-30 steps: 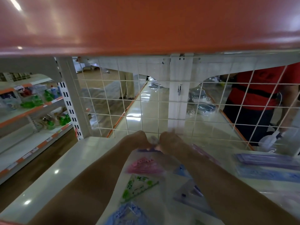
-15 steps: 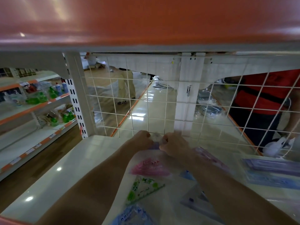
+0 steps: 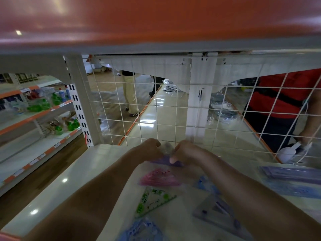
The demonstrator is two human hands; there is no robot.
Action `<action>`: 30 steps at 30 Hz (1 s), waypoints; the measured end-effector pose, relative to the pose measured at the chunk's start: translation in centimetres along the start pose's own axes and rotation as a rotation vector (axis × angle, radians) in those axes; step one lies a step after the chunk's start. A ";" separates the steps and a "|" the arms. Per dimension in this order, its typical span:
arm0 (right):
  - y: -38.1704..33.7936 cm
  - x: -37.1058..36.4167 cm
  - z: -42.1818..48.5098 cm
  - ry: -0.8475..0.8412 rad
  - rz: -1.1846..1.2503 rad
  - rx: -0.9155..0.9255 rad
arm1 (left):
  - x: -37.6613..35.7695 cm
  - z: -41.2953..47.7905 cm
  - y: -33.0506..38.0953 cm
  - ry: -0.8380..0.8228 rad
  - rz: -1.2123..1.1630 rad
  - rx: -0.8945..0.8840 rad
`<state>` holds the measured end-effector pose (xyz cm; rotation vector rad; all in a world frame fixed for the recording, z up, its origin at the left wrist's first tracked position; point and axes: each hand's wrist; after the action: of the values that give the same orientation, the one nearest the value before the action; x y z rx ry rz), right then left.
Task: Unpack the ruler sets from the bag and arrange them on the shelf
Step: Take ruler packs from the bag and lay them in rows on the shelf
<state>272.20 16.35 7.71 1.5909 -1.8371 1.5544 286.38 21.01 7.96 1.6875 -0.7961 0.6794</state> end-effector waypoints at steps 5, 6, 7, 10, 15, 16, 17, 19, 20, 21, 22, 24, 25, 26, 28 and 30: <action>0.9 -0.5 -0.8 0.186 -0.010 0.230 | 1.0 -0.6 0.9 0.073 0.103 -0.084; 1.2 -0.5 -0.8 0.204 -0.040 0.252 | 0.9 -0.6 0.9 0.084 0.133 -0.102; 1.4 -0.6 -0.9 0.213 -0.082 0.254 | 0.6 -0.6 0.8 0.079 0.157 -0.111; 1.8 -0.3 -1.5 0.198 -0.136 0.246 | -0.2 -0.6 -0.2 0.047 0.221 -0.094; 1.7 -0.6 -1.9 0.229 -0.117 0.288 | -1.1 -0.6 -0.6 0.119 0.292 -0.076; 1.6 -0.7 -1.9 0.243 -0.131 0.283 | -1.3 -0.6 -0.5 0.137 0.297 -0.080; 1.6 -0.9 -1.8 0.258 -0.146 0.282 | -1.4 -0.6 -0.4 0.151 0.300 -0.081; 1.6 -1.2 -1.6 0.280 -0.186 0.289 | -1.6 -0.7 -0.3 0.159 0.315 -0.089; 1.5 -1.4 -1.7 0.288 -0.230 0.290 | -1.7 -0.8 -0.2 0.162 0.331 -0.094; 1.4 -1.6 -1.7 0.293 -0.283 0.278 | -1.9 -0.8 -0.1 0.160 0.342 -0.094; 1.2 -1.9 -1.7 0.308 -0.328 0.266 | -2.1 -0.9 0.1 0.154 0.346 -0.092; 1.2 -2.4 -1.6 0.348 -0.374 0.251 | -2.4 -0.7 0.4 0.137 0.343 -0.093; 1.2 -2.5 -1.6 0.362 -0.379 0.247 | -2.4 -0.6 0.6 0.126 0.337 -0.103; 1.2 -2.5 -1.6 0.359 -0.374 0.245 | -2.4 -0.6 0.7 0.113 0.328 -0.126; 1.2 -2.2 -1.5 0.317 -0.346 0.249 | -2.1 -0.6 0.5 0.106 0.303 -0.180; 1.2 -2.0 -1.6 0.304 -0.335 0.263 | -2.0 -0.5 0.2 0.112 0.324 -0.206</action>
<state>271.28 18.61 6.21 1.5612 -1.1820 1.8085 284.95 21.83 6.65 1.3353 -1.0344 0.8744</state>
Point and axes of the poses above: each hand's wrist, its own z-axis towards the middle knuckle, its own x-axis out of the back of the hand, y = z × x, and after that the axes turned 7 degrees about -y, right-handed
